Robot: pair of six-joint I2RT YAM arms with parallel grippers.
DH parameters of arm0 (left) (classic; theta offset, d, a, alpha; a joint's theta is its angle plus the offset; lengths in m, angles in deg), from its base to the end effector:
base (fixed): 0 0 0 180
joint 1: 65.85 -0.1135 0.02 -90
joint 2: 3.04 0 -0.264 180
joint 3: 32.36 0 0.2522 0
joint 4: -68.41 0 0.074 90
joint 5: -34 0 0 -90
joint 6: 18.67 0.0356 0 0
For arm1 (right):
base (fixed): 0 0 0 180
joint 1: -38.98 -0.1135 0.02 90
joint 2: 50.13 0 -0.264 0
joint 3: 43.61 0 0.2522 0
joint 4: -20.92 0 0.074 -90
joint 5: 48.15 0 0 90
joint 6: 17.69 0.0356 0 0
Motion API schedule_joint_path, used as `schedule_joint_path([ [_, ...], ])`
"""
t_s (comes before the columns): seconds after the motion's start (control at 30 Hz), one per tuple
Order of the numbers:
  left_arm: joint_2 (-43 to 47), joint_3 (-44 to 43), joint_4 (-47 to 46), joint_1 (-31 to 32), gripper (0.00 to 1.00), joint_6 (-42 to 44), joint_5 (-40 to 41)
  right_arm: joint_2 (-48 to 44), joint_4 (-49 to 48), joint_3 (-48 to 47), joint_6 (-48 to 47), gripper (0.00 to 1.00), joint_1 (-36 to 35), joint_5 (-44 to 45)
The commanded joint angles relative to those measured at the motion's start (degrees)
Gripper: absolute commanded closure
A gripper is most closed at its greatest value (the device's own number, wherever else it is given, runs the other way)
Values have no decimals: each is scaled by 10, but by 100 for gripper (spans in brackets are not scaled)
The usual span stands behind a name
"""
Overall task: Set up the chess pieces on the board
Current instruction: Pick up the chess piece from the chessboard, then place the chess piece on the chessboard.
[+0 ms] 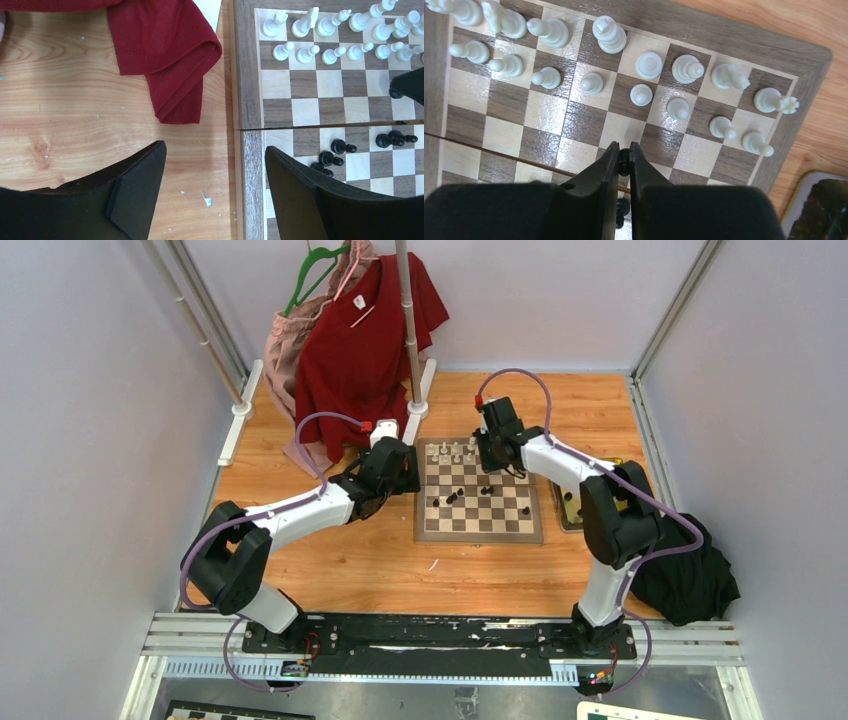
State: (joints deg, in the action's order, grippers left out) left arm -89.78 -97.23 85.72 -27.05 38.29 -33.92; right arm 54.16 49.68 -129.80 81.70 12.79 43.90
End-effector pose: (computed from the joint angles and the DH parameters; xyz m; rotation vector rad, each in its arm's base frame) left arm 0.2593 -0.1913 0.2155 -0.0931 2.2069 -0.2654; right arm 0.3593 0.1753 0.2110 -0.3342 2.3793 0.2493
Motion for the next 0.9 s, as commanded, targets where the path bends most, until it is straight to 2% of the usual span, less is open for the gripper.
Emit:
schedule_joint_path([
  [0.0,18,-4,0,4,22,-2,23,-47,17,9,-9,100,-12,24],
  [0.23,41,6,8,4,22,0,27,-125,39,47,-7,100,-16,42],
  [0.57,64,21,13,4,22,3,29,-290,42,199,19,100,-16,61],
  [0.87,61,26,5,4,22,2,21,-329,9,292,45,100,-19,34],
])
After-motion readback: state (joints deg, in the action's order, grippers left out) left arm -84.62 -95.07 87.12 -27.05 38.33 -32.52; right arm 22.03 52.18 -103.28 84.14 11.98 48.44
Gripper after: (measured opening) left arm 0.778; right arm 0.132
